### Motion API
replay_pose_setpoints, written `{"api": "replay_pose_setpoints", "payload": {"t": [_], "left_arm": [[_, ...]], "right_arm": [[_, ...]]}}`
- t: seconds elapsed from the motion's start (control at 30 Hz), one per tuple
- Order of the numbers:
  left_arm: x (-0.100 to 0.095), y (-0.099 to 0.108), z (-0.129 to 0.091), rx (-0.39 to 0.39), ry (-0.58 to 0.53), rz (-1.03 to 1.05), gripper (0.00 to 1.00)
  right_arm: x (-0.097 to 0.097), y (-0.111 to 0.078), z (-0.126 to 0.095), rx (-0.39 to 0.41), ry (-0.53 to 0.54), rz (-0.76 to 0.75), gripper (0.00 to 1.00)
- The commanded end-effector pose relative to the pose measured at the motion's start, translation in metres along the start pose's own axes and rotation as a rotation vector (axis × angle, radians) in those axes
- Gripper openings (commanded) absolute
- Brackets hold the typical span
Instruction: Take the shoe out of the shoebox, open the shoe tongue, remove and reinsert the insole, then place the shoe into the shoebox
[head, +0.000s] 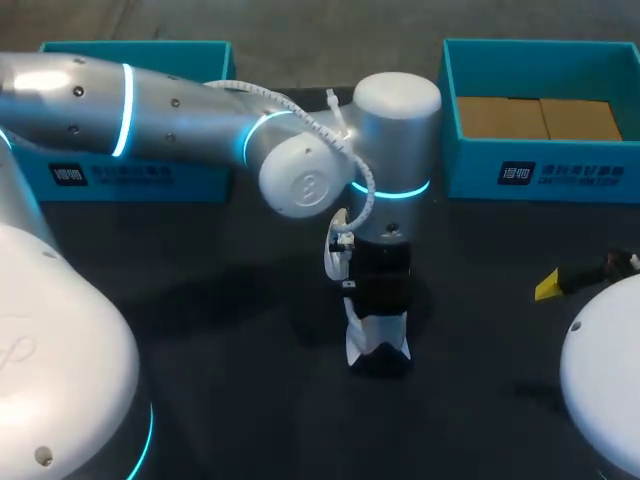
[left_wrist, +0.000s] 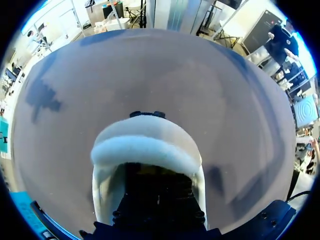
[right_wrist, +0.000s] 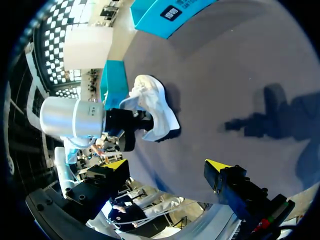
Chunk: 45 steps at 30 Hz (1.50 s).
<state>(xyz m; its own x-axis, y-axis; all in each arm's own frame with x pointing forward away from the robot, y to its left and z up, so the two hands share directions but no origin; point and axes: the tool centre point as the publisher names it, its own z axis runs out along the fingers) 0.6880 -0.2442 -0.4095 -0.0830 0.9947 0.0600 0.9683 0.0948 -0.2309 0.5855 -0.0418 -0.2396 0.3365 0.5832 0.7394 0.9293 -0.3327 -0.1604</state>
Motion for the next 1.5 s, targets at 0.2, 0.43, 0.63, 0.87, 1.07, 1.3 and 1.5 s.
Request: {"api": "replay_pose_setpoints", "payload": {"t": [0.2, 0.43, 0.63, 0.87, 1.07, 1.3, 1.5], "left_arm": [[0.003, -0.002, -0.04, -0.039, -0.059, 0.019, 0.0], [-0.009, -0.001, -0.037, -0.015, -0.118, 0.016, 0.0], [-0.015, -0.009, -0.007, 0.023, -0.079, 0.022, 0.0], [-0.018, -0.003, 0.012, 0.033, -0.074, 0.0, 0.0], [-0.011, 0.0, -0.005, 0.022, -0.061, 0.013, 0.0], [-0.005, 0.0, -0.028, -0.008, -0.036, 0.053, 0.0], [-0.005, 0.006, -0.008, -0.003, -0.003, 0.052, 0.0]], "right_arm": [[0.001, -0.002, -0.001, -0.003, -0.003, 0.002, 1.0], [0.001, -0.002, -0.001, -0.003, -0.003, 0.002, 1.0], [0.001, -0.002, -0.001, -0.003, -0.003, 0.002, 1.0], [0.001, -0.002, -0.001, -0.003, -0.003, 0.002, 1.0], [0.001, -0.002, -0.001, -0.003, -0.003, 0.002, 1.0], [0.001, -0.002, -0.001, -0.003, -0.003, 0.002, 1.0], [0.001, -0.002, -0.001, -0.003, -0.003, 0.002, 1.0]]}}
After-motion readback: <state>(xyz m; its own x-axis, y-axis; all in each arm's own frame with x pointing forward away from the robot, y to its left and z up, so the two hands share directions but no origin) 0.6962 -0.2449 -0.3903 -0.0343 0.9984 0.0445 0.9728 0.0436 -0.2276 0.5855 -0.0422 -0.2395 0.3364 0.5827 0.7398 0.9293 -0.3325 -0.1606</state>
